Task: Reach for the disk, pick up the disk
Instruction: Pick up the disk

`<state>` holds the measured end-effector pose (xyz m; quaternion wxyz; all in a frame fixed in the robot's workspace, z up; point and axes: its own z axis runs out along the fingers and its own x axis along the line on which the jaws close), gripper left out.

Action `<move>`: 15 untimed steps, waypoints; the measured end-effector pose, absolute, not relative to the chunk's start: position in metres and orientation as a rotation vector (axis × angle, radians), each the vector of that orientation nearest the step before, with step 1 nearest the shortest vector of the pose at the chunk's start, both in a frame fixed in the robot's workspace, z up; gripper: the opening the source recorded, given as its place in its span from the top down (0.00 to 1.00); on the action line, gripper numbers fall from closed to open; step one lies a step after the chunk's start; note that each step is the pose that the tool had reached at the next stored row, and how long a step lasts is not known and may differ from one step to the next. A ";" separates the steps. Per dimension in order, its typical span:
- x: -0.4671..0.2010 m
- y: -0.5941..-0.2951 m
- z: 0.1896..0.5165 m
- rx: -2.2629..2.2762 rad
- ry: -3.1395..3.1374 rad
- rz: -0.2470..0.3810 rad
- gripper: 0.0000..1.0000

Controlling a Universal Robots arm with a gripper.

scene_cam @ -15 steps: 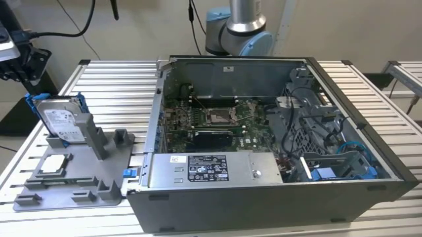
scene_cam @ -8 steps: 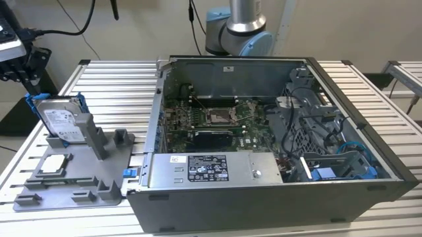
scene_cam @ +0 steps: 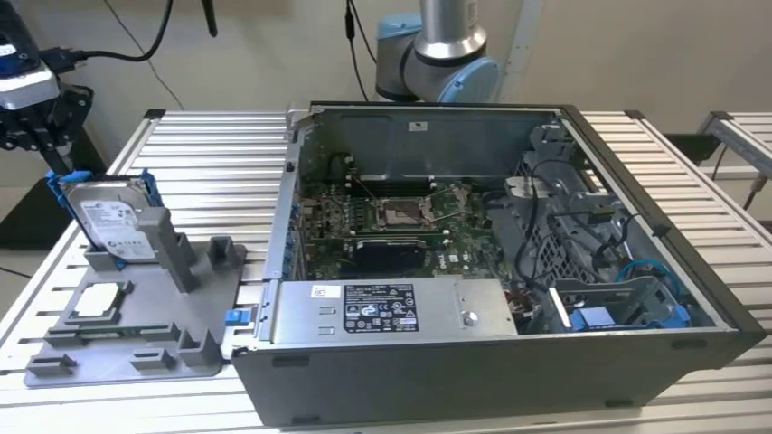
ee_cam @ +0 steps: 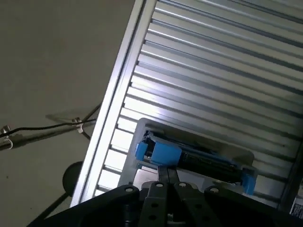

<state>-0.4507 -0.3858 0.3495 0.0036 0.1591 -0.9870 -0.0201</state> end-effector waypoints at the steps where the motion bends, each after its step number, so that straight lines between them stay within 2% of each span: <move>1: -0.451 -0.386 0.350 0.525 -3.089 -0.063 1.00; 15: -0.451 -0.386 0.350 0.860 -3.009 -0.061 1.00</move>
